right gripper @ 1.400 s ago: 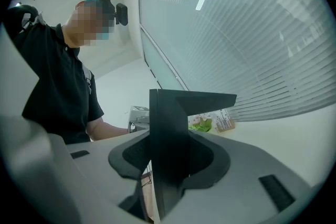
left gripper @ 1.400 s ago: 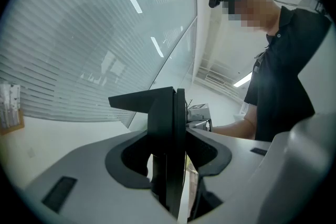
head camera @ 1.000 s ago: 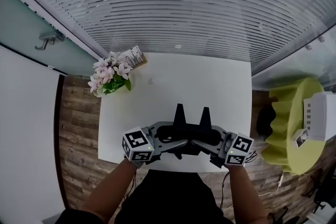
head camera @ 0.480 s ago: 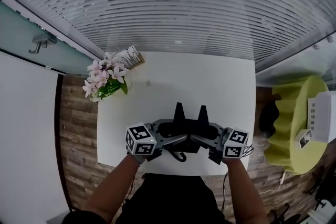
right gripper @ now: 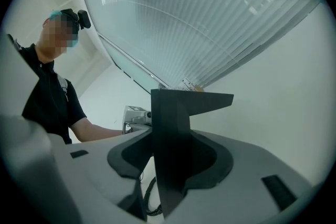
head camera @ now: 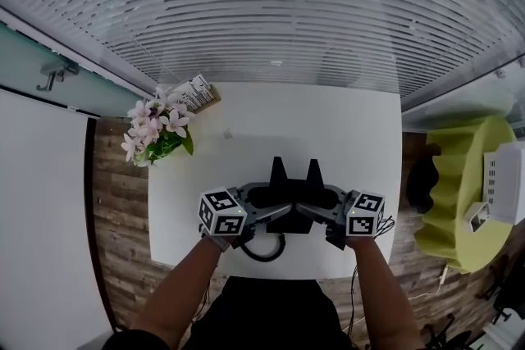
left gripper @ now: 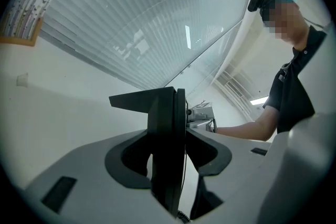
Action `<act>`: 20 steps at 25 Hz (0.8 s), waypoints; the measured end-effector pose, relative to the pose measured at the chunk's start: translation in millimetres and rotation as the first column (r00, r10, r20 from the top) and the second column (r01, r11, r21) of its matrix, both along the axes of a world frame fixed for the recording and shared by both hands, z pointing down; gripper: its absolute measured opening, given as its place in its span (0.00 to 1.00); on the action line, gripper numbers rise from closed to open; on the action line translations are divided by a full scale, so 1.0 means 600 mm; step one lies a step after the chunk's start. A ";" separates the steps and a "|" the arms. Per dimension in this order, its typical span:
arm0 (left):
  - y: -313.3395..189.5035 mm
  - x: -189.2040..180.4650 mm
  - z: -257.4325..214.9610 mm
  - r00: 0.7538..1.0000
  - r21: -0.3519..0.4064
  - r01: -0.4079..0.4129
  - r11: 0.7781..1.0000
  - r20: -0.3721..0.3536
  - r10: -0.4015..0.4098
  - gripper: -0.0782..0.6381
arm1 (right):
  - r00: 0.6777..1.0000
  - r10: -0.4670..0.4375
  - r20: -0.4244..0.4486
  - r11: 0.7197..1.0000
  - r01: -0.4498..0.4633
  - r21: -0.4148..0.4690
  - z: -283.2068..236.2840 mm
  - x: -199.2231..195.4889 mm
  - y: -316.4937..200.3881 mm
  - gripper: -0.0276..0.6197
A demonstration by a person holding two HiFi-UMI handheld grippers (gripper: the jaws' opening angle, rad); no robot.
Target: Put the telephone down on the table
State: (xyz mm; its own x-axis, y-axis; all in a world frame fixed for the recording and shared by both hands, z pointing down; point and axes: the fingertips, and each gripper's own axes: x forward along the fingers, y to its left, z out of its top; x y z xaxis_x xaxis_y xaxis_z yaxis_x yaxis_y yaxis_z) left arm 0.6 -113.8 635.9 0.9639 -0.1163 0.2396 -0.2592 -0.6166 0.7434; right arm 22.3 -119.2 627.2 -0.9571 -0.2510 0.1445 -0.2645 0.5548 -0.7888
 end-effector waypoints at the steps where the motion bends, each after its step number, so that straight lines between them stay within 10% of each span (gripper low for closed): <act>1: -0.004 -0.001 0.005 1.000 -0.008 0.006 1.000 0.000 -0.006 0.40 | 1.000 0.002 0.000 1.000 -0.002 -0.005 0.005 0.000 -0.004 0.34; 20: -0.052 -0.004 0.069 0.998 -0.169 0.061 0.984 0.007 -0.061 0.40 | 0.998 0.055 0.007 0.993 -0.054 -0.105 0.070 0.000 -0.058 0.35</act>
State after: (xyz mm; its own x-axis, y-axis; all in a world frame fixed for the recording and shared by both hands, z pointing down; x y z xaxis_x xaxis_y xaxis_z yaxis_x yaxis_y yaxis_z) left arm -1.8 -145.3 677.4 0.9559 -0.1325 0.2622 -0.2936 -0.4649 0.8353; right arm 22.5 -153.7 669.0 -0.9439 -0.2871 0.1632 -0.2840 0.4536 -0.8447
